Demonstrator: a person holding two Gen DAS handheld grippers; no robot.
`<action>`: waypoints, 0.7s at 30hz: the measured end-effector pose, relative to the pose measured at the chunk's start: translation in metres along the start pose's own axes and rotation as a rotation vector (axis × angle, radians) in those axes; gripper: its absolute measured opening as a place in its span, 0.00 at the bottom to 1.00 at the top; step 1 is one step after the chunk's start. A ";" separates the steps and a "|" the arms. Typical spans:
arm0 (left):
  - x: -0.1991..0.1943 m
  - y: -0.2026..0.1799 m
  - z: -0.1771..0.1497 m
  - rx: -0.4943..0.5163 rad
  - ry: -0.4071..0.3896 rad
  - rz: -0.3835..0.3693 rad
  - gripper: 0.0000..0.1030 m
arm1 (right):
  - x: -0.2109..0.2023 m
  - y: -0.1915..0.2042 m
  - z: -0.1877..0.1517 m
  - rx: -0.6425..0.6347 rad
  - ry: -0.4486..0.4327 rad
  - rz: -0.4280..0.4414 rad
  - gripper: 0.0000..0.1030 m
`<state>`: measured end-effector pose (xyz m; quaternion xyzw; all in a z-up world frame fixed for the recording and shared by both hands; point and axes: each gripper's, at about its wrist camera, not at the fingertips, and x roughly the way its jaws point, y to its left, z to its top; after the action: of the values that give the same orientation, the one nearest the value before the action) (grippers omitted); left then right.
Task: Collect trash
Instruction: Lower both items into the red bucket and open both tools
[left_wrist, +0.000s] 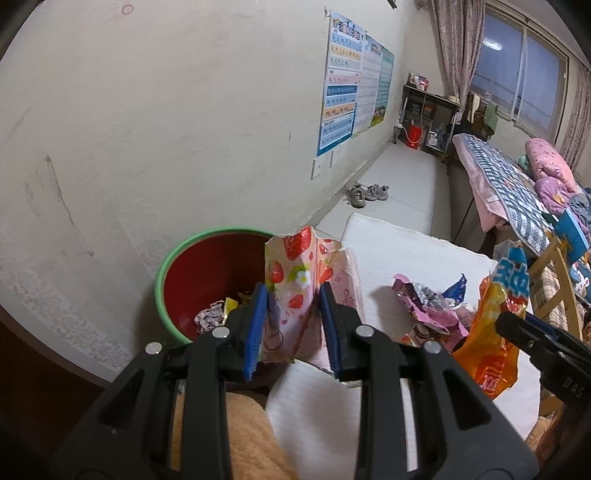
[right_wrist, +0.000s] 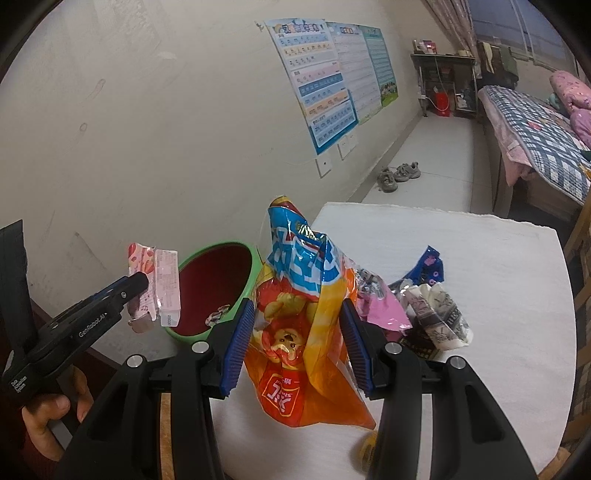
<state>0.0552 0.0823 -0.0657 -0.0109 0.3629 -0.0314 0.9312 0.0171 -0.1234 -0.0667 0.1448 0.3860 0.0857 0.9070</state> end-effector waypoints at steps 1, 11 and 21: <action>0.001 0.001 0.001 -0.003 0.000 0.004 0.27 | 0.001 0.001 0.001 -0.005 -0.001 0.003 0.45; 0.012 0.016 -0.001 -0.021 0.018 0.036 0.27 | 0.017 0.015 0.005 -0.045 0.024 0.036 0.45; 0.018 0.029 -0.002 -0.042 0.024 0.051 0.27 | 0.033 0.031 0.007 -0.076 0.054 0.058 0.45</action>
<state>0.0682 0.1104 -0.0808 -0.0208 0.3748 0.0001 0.9269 0.0430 -0.0869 -0.0740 0.1189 0.4024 0.1304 0.8983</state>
